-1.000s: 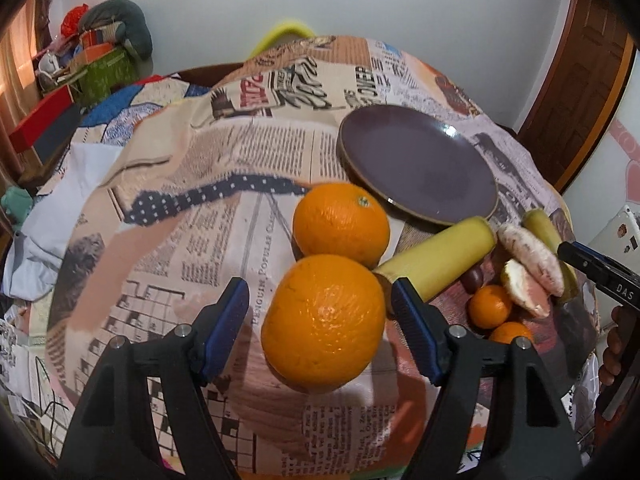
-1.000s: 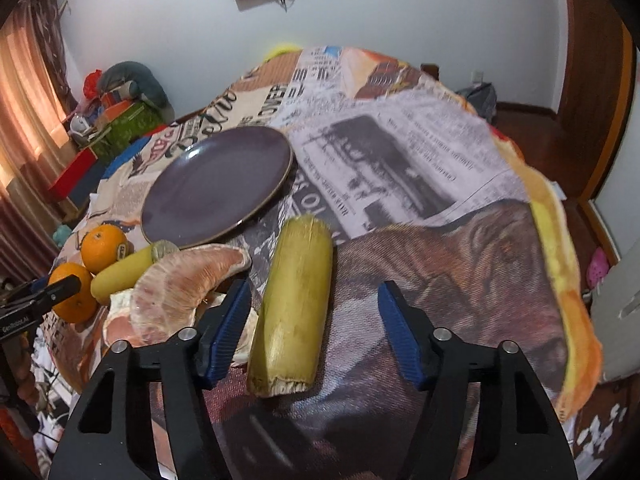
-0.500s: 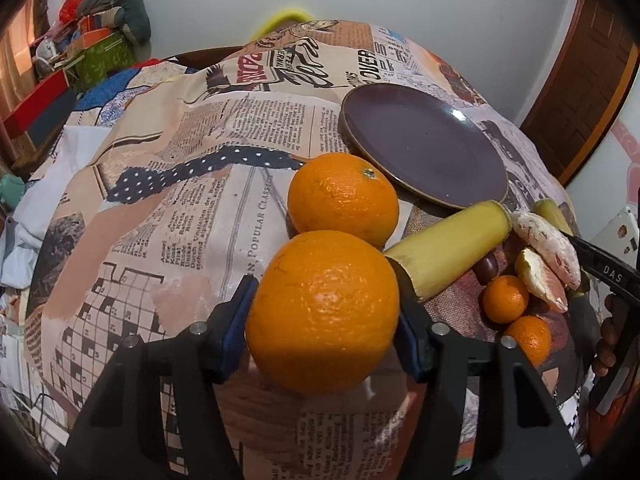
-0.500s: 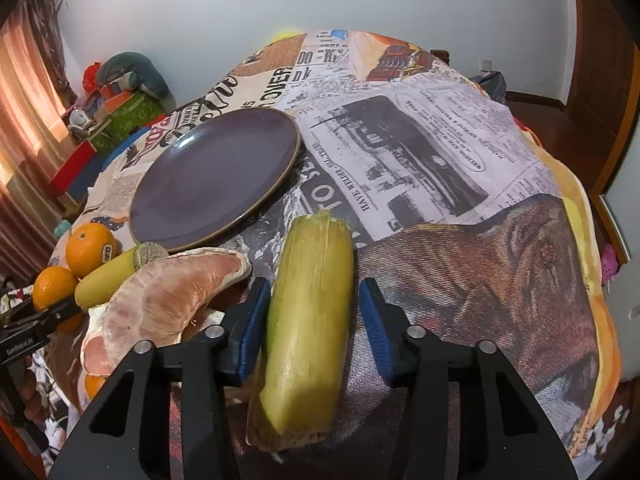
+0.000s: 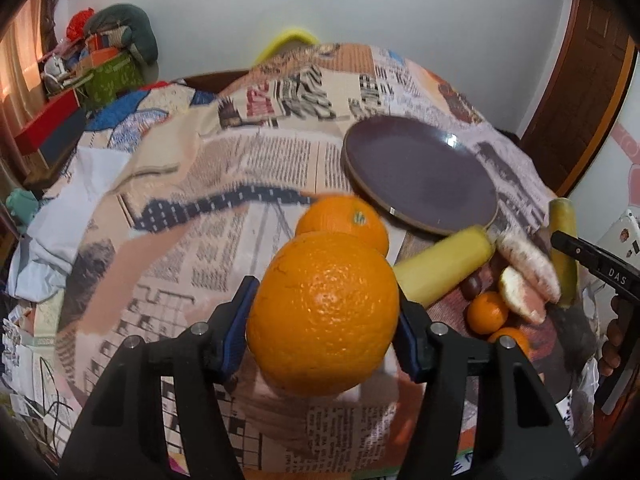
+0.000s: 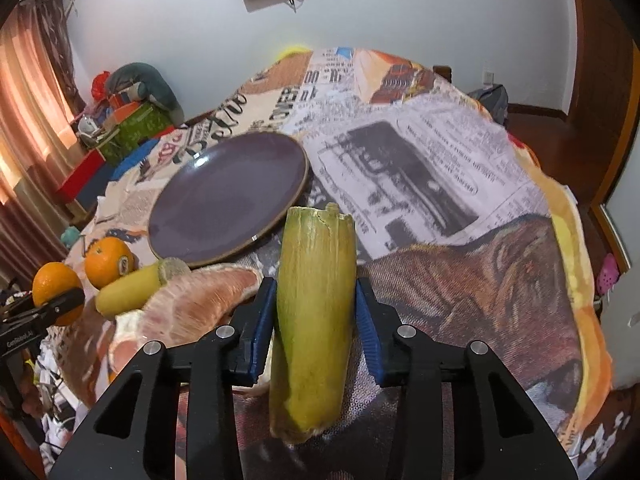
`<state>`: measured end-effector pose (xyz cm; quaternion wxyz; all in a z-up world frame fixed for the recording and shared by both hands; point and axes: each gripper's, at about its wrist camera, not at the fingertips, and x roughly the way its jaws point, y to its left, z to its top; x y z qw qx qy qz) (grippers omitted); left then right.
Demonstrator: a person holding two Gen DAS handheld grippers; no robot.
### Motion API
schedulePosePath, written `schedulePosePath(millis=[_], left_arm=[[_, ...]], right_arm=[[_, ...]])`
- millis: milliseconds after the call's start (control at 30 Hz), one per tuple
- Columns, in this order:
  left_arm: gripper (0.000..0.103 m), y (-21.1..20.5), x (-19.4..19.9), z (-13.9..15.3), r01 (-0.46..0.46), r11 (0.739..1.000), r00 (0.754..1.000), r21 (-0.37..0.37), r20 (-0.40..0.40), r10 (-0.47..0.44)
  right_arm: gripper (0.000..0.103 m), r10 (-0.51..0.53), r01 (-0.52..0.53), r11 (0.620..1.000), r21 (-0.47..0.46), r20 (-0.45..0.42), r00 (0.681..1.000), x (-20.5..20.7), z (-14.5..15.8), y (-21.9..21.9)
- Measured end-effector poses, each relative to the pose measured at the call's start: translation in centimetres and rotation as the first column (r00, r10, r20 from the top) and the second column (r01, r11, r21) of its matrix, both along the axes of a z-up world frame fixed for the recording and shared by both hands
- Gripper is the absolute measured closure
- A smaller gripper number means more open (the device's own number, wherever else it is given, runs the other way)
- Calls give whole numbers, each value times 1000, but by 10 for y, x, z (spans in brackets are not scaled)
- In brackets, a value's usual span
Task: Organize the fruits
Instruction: 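Close the left tool on the orange while the right tool grips the yellow stalk, then carry the orange with the left tool while the right tool carries the stalk to the plate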
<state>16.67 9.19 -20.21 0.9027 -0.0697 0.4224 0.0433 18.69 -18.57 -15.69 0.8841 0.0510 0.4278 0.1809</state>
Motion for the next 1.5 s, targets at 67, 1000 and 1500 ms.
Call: schedulePosePath(millis=[67,1000,1500], left_arm=[[43,0,0,10,2,1000,1000,4,24,-2],[43,-34,96,61,85,996,984,5,155,-85],[43,-33,152,13,82,996,997,-20,19,-81]], right_arm=[[68,-1,1,1000,3,17,1000,-1,7,0],[69,67,-70,997,14,162,985,32,42,34],[69,120,-122,992,16,89,989,75,12,58]])
